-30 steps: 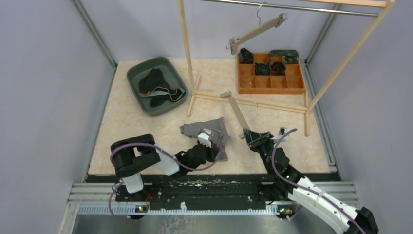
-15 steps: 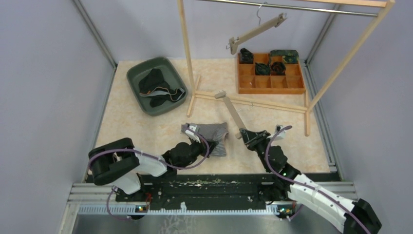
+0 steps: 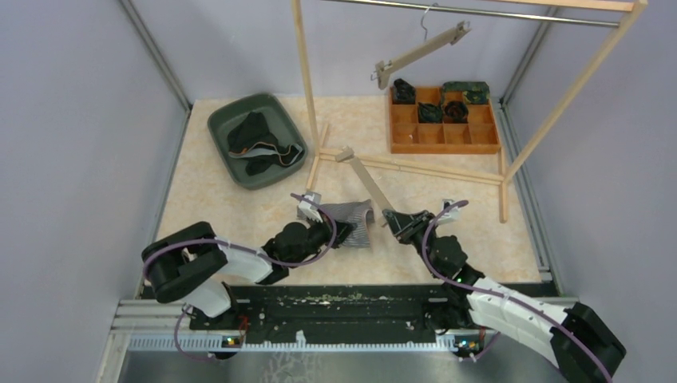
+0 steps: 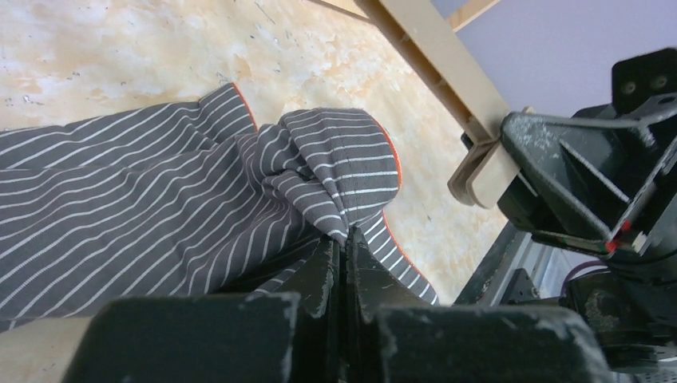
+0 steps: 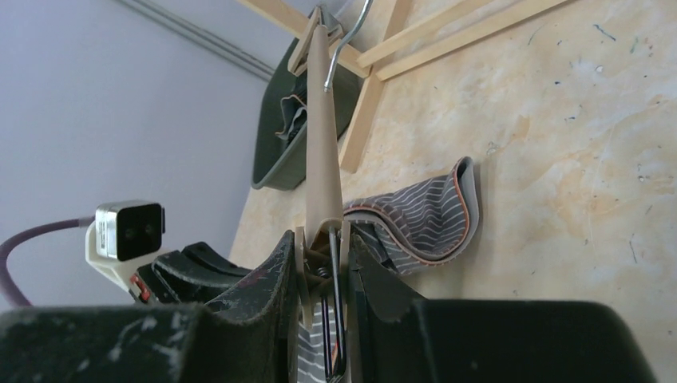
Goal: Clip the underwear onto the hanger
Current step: Clamp the underwear onto the hanger.
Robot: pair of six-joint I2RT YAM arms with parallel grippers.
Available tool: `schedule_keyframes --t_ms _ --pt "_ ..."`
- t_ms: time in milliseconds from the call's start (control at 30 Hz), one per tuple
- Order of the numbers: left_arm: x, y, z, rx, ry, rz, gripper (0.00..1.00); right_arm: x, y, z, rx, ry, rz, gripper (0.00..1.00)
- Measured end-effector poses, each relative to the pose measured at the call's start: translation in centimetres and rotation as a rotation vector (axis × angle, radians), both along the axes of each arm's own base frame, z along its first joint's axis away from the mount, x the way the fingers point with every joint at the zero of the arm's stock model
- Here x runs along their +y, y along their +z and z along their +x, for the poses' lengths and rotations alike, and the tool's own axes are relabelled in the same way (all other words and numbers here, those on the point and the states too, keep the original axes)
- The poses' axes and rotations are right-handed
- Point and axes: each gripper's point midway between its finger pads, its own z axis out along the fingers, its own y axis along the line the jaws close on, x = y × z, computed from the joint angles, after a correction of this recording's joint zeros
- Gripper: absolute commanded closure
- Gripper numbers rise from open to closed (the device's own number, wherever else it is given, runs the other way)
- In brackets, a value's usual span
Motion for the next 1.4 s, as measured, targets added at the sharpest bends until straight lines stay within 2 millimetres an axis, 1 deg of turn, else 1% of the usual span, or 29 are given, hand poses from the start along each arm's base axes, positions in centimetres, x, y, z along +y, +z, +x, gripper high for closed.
schedule_keyframes --t_ms 233,500,633,800,1067,1400 --pt "0.0 1.5 0.9 0.029 -0.016 -0.111 1.00 0.5 0.2 -0.1 0.003 0.024 0.023 1.00" --pt "-0.5 2.0 0.9 0.055 -0.074 -0.202 1.00 0.8 0.4 -0.3 0.008 0.038 0.051 1.00" --pt "-0.8 2.1 0.8 0.064 -0.109 -0.247 1.00 0.9 0.1 -0.3 0.021 0.040 0.051 1.00" --pt "-1.1 2.0 0.5 0.072 -0.137 -0.275 1.00 1.0 -0.4 -0.2 0.043 0.040 0.051 1.00" --pt "-1.2 2.7 0.2 0.064 -0.159 -0.305 1.00 1.1 -1.2 -0.2 0.070 0.039 0.040 1.00" --pt "-1.3 2.8 0.1 0.064 -0.163 -0.310 1.00 1.3 -0.8 0.0 0.057 0.043 0.059 1.00"
